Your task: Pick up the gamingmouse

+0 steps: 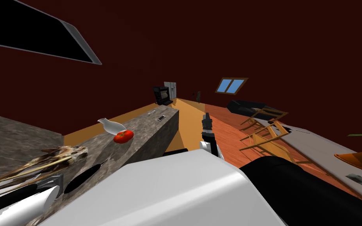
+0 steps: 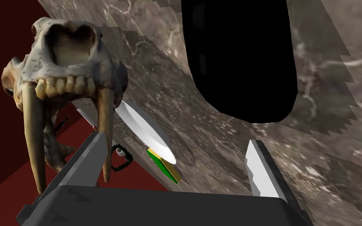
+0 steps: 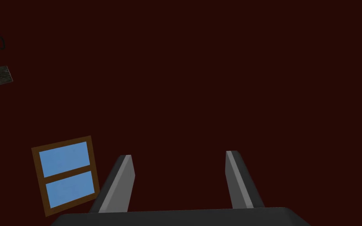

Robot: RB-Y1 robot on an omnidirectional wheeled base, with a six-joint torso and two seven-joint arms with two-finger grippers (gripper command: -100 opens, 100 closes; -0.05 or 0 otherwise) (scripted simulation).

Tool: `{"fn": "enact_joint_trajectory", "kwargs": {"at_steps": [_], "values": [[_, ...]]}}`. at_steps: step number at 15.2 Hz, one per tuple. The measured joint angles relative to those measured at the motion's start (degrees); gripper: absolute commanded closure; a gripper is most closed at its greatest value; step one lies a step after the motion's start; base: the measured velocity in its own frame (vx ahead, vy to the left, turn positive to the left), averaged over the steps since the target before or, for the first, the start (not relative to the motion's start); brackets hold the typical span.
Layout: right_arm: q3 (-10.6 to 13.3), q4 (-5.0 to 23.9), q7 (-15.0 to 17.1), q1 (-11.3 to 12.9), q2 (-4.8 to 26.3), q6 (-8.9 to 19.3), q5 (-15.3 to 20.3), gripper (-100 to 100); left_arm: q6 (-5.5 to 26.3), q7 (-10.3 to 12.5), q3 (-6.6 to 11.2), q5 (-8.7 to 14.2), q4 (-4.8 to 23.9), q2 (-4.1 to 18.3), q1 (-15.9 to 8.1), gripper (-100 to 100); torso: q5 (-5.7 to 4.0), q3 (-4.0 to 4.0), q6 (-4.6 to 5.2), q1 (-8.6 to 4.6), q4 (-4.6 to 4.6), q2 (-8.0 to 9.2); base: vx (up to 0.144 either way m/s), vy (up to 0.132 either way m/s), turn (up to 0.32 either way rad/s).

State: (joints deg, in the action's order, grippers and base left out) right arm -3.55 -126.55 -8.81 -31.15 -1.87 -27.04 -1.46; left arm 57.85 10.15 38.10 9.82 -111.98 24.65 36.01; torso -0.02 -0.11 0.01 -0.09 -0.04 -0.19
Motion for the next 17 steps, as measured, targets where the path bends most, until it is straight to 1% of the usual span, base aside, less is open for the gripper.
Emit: {"fn": "enact_joint_trajectory", "kwargs": {"at_steps": [1, 3, 5, 6, 8, 10, 12, 13, 16, 17], "values": [[0.0, 0.0, 0.0, 0.0, 0.0, 0.0, 0.0, 0, 1.2, 0.3, 0.70, 0.4, 0.6, 0.2, 0.0, -100, 0.00, -0.01, 0.00, 0.00, 0.00, -0.01, 0.042, -0.004, -0.053], [0.0, 0.0, 0.0, 0.0, 0.0, 0.0, 0.0, 0, 3.2, 0.6, 1.28, 0.8, 0.9, 0.3, 0.2, -100, 0.00, 0.03, -0.03, 0.02, 0.01, 0.06, 0.031, -0.003, -0.046], [0.0, 0.0, 0.0, 0.0, 0.0, 0.0, 0.0, 0, 5.2, 1.1, 2.60, 1.5, 1.6, 0.3, 0.7, -100, 0.00, 0.02, 0.00, 0.01, 0.01, 0.04, 0.041, -0.008, -0.103], [0.0, 0.0, 0.0, 0.0, 0.0, 0.0, 0.0, 0, 6.4, 1.3, 2.91, 1.6, 1.6, 0.4, 0.7, -100, 0.00, 0.03, -0.01, 0.01, 0.01, 0.05, 0.048, -0.008, -0.141], [0.0, 0.0, 0.0, 0.0, 0.0, 0.0, 0.0, 0, 8.7, 1.9, 4.31, 2.3, 2.7, 0.7, 0.8, -100, 0.00, 0.00, 0.00, 0.01, 0.00, 0.00, 0.053, -0.004, -0.085], [0.0, 0.0, 0.0, 0.0, 0.0, 0.0, 0.0, 0, 10.9, 2.2, 4.83, 2.6, 2.5, 0.7, 1.0, -100, 0.00, 0.03, -0.02, 0.01, 0.01, 0.06, 0.031, -0.005, -0.048], [0.0, 0.0, 0.0, 0.0, 0.0, 0.0, 0.0, 0, 13.2, 2.9, 5.80, 2.8, 3.3, 0.7, 1.0, -100, 0.00, 0.02, 0.00, 0.01, 0.01, 0.03, 0.042, -0.002, -0.092], [0.0, 0.0, 0.0, 0.0, 0.0, 0.0, 0.0, 0, 14.1, 3.1, 5.99, 2.8, 3.6, 0.6, 1.0, -100, 0.00, 0.02, -0.02, 0.02, 0.01, 0.05, 0.051, -0.006, -0.105], [0.0, 0.0, 0.0, 0.0, 0.0, 0.0, 0.0, 0, 17.4, 3.8, 7.61, 3.7, 4.4, 0.9, 1.3, -100, 0.00, 0.00, -0.02, 0.01, 0.00, 0.01, 0.053, -0.005, -0.089], [0.0, 0.0, 0.0, 0.0, 0.0, 0.0, 0.0, 0, 18.5, 4.0, 8.40, 4.2, 4.8, 1.0, 1.5, -100, -0.01, 0.00, 0.00, 0.00, 0.00, 0.00, 0.057, -0.003, -0.122]]}}
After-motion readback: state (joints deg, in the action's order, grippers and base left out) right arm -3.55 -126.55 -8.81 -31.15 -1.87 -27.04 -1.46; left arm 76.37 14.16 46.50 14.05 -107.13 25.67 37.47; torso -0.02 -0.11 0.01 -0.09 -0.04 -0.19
